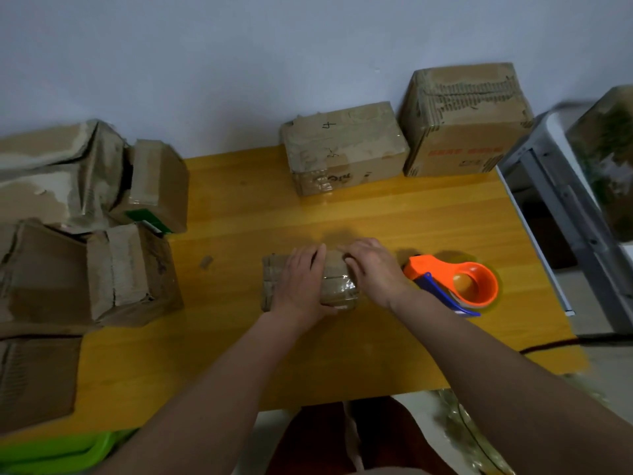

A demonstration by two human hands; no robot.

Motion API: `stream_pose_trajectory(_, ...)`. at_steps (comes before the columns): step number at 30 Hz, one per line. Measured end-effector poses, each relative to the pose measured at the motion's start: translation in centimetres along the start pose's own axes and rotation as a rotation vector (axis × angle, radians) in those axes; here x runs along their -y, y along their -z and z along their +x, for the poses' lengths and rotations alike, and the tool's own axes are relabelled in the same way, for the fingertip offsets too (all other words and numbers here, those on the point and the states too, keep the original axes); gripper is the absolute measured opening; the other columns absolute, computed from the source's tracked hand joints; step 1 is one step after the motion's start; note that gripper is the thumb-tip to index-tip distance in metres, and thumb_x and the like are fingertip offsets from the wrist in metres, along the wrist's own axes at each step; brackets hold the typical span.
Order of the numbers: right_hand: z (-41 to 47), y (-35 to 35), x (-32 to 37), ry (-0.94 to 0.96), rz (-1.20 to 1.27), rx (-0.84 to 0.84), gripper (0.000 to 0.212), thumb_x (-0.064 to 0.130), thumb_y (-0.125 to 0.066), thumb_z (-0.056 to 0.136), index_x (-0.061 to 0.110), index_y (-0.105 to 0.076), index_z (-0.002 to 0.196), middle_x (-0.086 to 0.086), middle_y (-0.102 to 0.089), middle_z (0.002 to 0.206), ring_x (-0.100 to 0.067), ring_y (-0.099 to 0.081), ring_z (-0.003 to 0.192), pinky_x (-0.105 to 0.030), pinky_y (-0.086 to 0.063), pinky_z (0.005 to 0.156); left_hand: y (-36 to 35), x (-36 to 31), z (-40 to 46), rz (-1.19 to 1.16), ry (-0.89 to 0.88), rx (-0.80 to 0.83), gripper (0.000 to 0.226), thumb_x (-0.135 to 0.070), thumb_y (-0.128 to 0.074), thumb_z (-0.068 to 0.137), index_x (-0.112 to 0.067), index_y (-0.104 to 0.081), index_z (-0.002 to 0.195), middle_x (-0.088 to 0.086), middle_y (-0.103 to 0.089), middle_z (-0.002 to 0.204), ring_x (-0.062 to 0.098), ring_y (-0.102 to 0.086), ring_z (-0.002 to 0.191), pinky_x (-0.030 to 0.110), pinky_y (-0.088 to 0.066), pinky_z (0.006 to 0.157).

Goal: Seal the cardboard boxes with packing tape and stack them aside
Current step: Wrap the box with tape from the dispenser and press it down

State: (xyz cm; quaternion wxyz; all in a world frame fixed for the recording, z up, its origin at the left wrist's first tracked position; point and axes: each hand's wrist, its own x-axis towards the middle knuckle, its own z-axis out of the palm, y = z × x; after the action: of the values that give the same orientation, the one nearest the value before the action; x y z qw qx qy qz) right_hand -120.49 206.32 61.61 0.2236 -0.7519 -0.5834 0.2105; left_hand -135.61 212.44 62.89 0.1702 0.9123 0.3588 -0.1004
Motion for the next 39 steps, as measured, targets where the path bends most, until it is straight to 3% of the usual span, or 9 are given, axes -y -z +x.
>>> stream_pose_trajectory(6,2.5,-0.4,-1.2,-0.261,0.149,0.149,0.038,0.029,-0.061,0.091,0.016,-0.060,0.127,-0.011,-0.063,0.118,-0.026,-0.054,0.116,-0.030,-0.040,0.097,-0.2,0.8,0.6,0.036,-0.030,-0.002,0.124,-0.062,-0.076,0.068,-0.011,-0.002,0.154,0.006,-0.018,0.154,0.022,-0.013,0.144,0.034,0.005,0.119)
stream_pose_trajectory(11,2.0,-0.6,-1.9,-0.458,0.475,0.197,0.040,0.038,-0.072,0.081,0.013,-0.067,0.112,-0.005,-0.067,0.112,-0.021,-0.060,0.110,-0.033,-0.045,0.096,-0.2,1.6,1.1,0.060,-0.031,-0.028,0.124,-0.069,-0.077,0.059,-0.020,-0.012,0.153,0.002,-0.029,0.145,0.020,-0.026,0.133,0.035,-0.019,0.114)
stream_pose_trajectory(14,1.1,-0.4,-2.3,-0.557,0.497,0.176,0.064,0.047,-0.077,0.073,0.017,-0.058,0.126,-0.003,-0.061,0.123,-0.020,-0.055,0.119,-0.035,-0.044,0.101,-0.1,1.5,1.2,0.068,-0.007,-0.016,0.136,-0.074,-0.075,0.056,-0.025,0.007,0.154,0.005,-0.024,0.143,0.023,-0.026,0.130,0.038,-0.023,0.109)
stream_pose_trajectory(16,0.0,-0.4,-2.0,-0.540,0.342,-0.064,0.071,0.043,-0.073,0.079,0.011,-0.047,0.137,-0.009,-0.053,0.134,-0.024,-0.046,0.128,-0.034,-0.036,0.107,0.1,1.4,1.6,0.030,-0.020,-0.006,0.143,-0.074,-0.075,0.055,-0.026,0.019,0.151,0.002,-0.011,0.153,0.025,-0.018,0.138,0.041,-0.019,0.112)
stream_pose_trajectory(19,-1.9,-0.9,0.4,-0.289,0.205,-0.375,0.043,0.030,-0.054,0.093,0.002,-0.055,0.125,-0.015,-0.059,0.124,-0.031,-0.052,0.120,-0.026,-0.033,0.100,0.4,1.4,2.6,-0.035,-0.094,0.066,0.141,-0.069,-0.078,0.057,-0.023,0.015,0.153,-0.002,-0.001,0.161,0.021,-0.005,0.147,0.043,-0.006,0.119)
stream_pose_trajectory(26,-2.8,-4.9,3.3,-0.227,0.344,-0.227,0.047,0.014,-0.035,0.096,0.003,-0.041,0.141,-0.009,-0.039,0.149,-0.017,-0.035,0.138,-0.015,-0.020,0.112,0.0,0.9,2.9,-0.186,-0.019,0.127,0.114,-0.045,-0.076,0.072,-0.021,-0.001,0.155,0.000,-0.013,0.161,0.024,-0.009,0.149,0.038,-0.005,0.119)
stream_pose_trajectory(29,-2.4,-4.7,3.6,-0.374,0.420,-0.283,0.042,0.006,-0.042,0.098,0.006,-0.045,0.140,-0.008,-0.047,0.143,-0.019,-0.045,0.132,-0.013,-0.026,0.105,-0.1,0.9,2.8,-0.188,-0.009,0.121,0.117,-0.048,-0.078,0.069,-0.021,-0.002,0.154,0.001,-0.016,0.160,0.025,-0.010,0.148,0.038,-0.006,0.119)
stream_pose_trajectory(35,-1.6,-3.3,1.7,-0.477,0.407,-0.218,0.030,0.009,-0.046,0.097,0.006,-0.062,0.122,-0.014,-0.065,0.121,-0.029,-0.058,0.114,-0.036,-0.044,0.095,0.1,0.8,2.5,-0.153,0.011,0.139,0.127,-0.059,-0.081,0.063,-0.021,-0.001,0.154,-0.001,-0.014,0.160,0.024,-0.009,0.149,0.037,-0.006,0.119)
stream_pose_trajectory(39,-0.8,-2.9,2.5,-0.463,0.424,-0.289,0.031,0.006,-0.045,0.097,0.005,-0.060,0.124,-0.011,-0.064,0.123,-0.025,-0.057,0.116,-0.024,-0.039,0.094,0.5,1.3,2.9,-0.160,0.003,0.187,0.128,-0.054,-0.084,0.060,-0.021,-0.002,0.153,-0.003,-0.018,0.158,0.024,-0.011,0.148,0.040,-0.008,0.119)
